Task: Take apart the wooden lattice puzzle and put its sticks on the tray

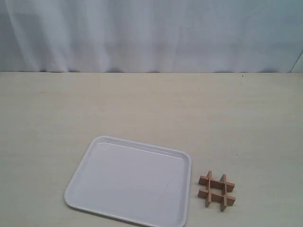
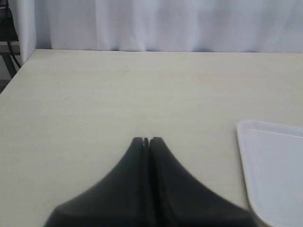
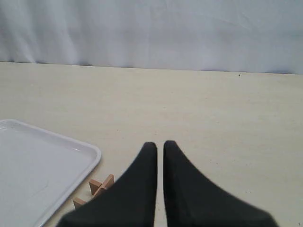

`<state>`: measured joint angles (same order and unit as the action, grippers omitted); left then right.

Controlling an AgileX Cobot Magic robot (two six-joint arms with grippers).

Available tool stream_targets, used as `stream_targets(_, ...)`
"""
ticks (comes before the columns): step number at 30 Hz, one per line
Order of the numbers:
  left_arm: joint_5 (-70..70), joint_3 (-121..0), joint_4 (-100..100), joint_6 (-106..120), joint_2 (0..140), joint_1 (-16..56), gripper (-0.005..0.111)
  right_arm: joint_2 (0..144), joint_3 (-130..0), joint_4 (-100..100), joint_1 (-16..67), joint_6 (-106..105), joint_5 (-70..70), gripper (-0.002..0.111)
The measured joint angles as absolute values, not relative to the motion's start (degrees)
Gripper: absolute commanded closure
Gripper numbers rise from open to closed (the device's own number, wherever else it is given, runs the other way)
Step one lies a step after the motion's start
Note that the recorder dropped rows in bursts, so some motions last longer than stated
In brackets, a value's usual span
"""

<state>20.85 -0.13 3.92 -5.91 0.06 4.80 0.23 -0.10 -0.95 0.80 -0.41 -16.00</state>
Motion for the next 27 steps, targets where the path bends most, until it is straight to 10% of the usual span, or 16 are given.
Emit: stream_targets(27,20.8,-0.1,3.9,-5.9,0.1,4.8,0.107,0.2,-0.1,-0.9,0.8,1.4,12.3,0.104)
